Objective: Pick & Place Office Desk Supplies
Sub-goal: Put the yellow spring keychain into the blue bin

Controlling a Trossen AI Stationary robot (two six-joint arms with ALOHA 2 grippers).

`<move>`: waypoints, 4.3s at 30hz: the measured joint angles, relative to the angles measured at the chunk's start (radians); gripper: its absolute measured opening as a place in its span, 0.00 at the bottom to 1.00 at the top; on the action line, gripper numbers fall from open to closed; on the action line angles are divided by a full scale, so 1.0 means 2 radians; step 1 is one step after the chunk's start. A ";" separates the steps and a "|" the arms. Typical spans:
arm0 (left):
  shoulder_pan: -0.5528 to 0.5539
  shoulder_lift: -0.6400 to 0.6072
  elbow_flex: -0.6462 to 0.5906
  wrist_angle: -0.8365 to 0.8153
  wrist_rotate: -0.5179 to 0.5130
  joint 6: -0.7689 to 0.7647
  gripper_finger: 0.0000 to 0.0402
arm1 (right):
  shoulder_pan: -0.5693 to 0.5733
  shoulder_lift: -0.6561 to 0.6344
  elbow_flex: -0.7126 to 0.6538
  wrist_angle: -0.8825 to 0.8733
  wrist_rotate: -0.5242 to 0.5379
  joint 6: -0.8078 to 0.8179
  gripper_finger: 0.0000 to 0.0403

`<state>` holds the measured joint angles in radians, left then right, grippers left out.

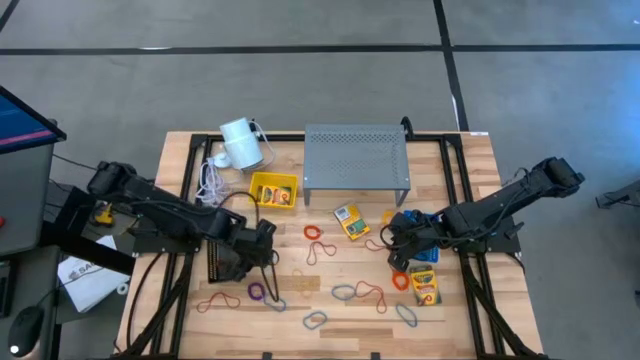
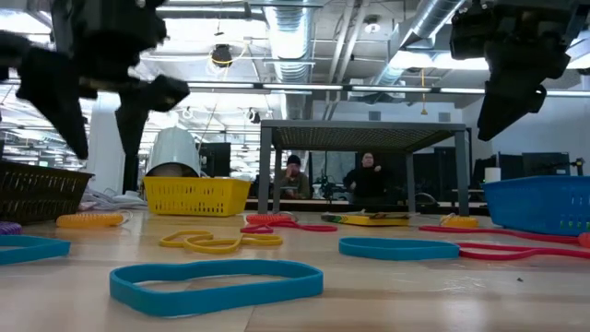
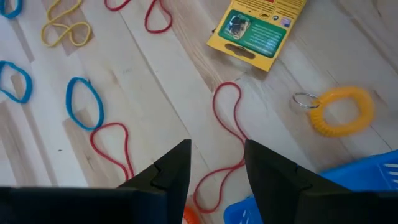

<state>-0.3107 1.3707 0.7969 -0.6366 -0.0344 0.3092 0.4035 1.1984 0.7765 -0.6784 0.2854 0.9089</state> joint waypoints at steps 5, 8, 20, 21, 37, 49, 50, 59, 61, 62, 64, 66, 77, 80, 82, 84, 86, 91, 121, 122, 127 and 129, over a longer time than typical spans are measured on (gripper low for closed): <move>0.002 0.034 0.000 -0.019 -0.041 0.022 0.47 | 0.001 0.000 0.000 0.011 -0.004 0.000 0.37; 0.002 0.050 0.000 -0.018 -0.061 0.029 0.46 | 0.001 0.000 0.000 0.013 -0.006 0.000 0.37; 0.005 0.090 0.003 -0.010 -0.073 0.040 0.44 | 0.001 0.000 0.000 0.018 -0.008 0.000 0.37; 0.005 0.092 0.003 -0.008 -0.074 0.042 0.44 | 0.001 0.000 0.000 0.018 -0.008 0.000 0.37; 0.004 0.128 0.005 0.019 -0.078 0.056 0.34 | 0.001 0.000 0.000 0.020 -0.008 0.000 0.37; 0.003 0.125 0.008 0.023 -0.063 0.038 0.02 | 0.001 0.000 0.000 0.031 -0.008 -0.001 0.37; 0.001 0.125 0.010 0.020 -0.063 0.038 0.01 | 0.001 0.000 0.000 0.033 -0.008 -0.002 0.37; -0.002 0.086 0.035 -0.002 -0.091 0.034 0.00 | 0.001 0.000 0.000 0.062 -0.008 -0.010 0.37; -0.002 0.067 0.036 -0.007 -0.107 0.024 0.00 | 0.001 0.000 0.000 0.079 -0.008 -0.014 0.37; -0.002 0.054 0.036 -0.009 -0.119 0.015 0.00 | 0.001 0.000 0.000 0.088 -0.007 -0.016 0.37; -0.002 0.030 0.037 -0.003 -0.153 -0.013 0.00 | 0.001 0.000 0.000 0.118 -0.007 -0.031 0.37; -0.002 0.004 0.036 0.008 -0.194 -0.043 0.00 | 0.000 0.000 0.000 0.168 -0.007 -0.061 0.37; 0.017 -0.105 -0.012 0.355 -0.288 -0.153 0.00 | -0.048 0.000 0.000 0.385 0.030 -0.211 0.37; 0.031 -0.108 -0.027 0.413 -0.261 -0.134 0.00 | -0.073 0.000 0.000 0.387 0.030 -0.234 0.38; 0.046 -0.103 -0.026 0.418 -0.249 -0.132 0.00 | -0.085 0.000 0.000 0.395 0.030 -0.243 0.42; 0.059 -0.094 -0.027 0.415 -0.241 -0.133 0.00 | -0.093 0.000 0.000 0.410 0.030 -0.251 0.46; 0.070 -0.085 -0.027 0.417 -0.227 -0.134 0.00 | -0.099 0.000 0.000 0.418 0.030 -0.257 0.51; 0.086 -0.062 -0.027 0.448 -0.207 -0.132 0.00 | -0.112 0.004 0.000 0.423 0.037 -0.241 0.57; 0.097 -0.051 -0.027 0.479 -0.187 -0.118 0.00 | -0.135 0.193 0.085 0.590 -0.038 -0.250 0.51; 0.097 -0.051 -0.027 0.478 -0.187 -0.118 0.00 | -0.135 0.197 0.086 0.589 -0.038 -0.250 0.51; 0.097 -0.051 -0.027 0.476 -0.187 -0.119 0.00 | -0.139 0.207 0.086 0.592 -0.038 -0.245 0.46; 0.097 -0.051 -0.027 0.475 -0.186 -0.119 0.00 | -0.141 0.206 0.086 0.593 -0.038 -0.245 0.43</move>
<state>-0.1173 1.2694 0.7437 0.3141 -0.4072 0.0715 0.1207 1.6104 0.9482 0.5068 0.2095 0.4187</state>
